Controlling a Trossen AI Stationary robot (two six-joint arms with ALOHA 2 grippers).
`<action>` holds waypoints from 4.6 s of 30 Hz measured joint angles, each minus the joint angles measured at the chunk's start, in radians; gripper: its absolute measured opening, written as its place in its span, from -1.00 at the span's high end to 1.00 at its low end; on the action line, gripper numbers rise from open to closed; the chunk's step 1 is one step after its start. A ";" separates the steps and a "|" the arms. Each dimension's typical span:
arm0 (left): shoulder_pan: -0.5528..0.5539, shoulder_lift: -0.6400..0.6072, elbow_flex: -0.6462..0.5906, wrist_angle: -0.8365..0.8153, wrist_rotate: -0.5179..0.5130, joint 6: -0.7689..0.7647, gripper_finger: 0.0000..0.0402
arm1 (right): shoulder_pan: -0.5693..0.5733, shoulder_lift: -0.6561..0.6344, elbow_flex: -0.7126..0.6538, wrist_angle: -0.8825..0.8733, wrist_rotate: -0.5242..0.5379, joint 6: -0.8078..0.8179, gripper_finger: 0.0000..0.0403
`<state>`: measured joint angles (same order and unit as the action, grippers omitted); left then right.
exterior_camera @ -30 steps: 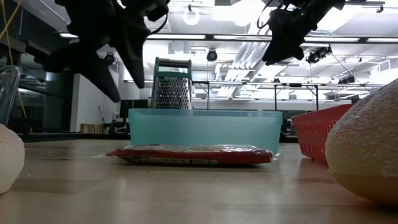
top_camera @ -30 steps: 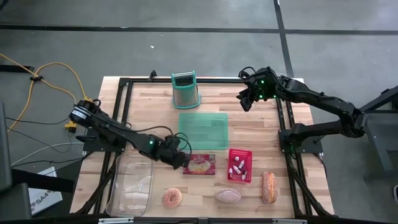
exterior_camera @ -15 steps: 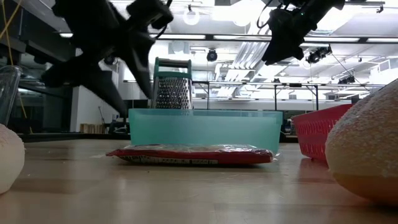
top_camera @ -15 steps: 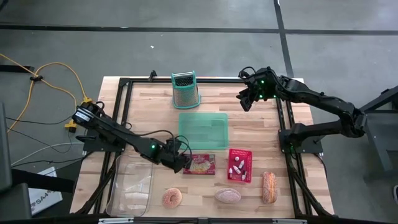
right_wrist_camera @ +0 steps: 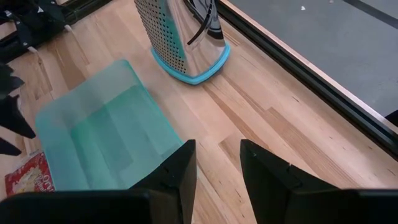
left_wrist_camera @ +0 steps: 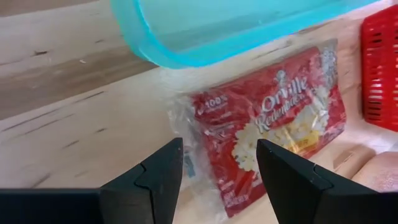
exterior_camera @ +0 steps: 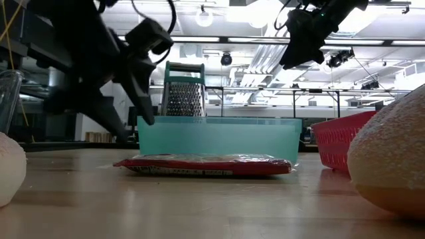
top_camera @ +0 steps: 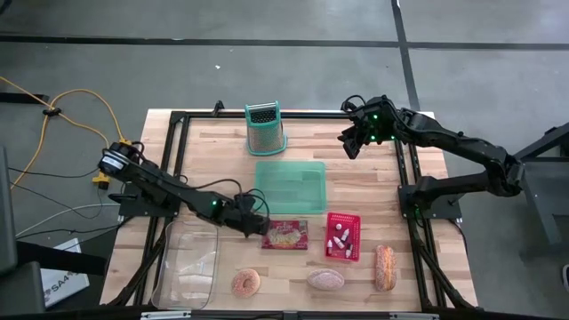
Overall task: Pick & Place Food Item
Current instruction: Put the popcorn bag into the green bin
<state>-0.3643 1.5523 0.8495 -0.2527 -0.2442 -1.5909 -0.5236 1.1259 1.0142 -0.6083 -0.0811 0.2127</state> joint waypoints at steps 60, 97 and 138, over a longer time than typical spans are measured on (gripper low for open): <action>0.029 0.087 -0.126 0.330 0.093 0.033 0.01 | 0.000 0.000 0.000 0.015 0.000 0.000 0.44; 0.029 0.087 -0.126 0.330 0.109 0.058 0.01 | 0.189 0.002 0.000 0.284 -0.292 0.031 0.44; 0.028 0.089 -0.127 0.351 0.111 0.076 0.01 | 0.767 0.517 0.000 0.395 0.016 -0.028 0.44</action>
<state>-0.3359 1.6409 0.7223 0.0986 -0.1331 -1.5150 0.2439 1.6428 1.0145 -0.2129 -0.0654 0.1851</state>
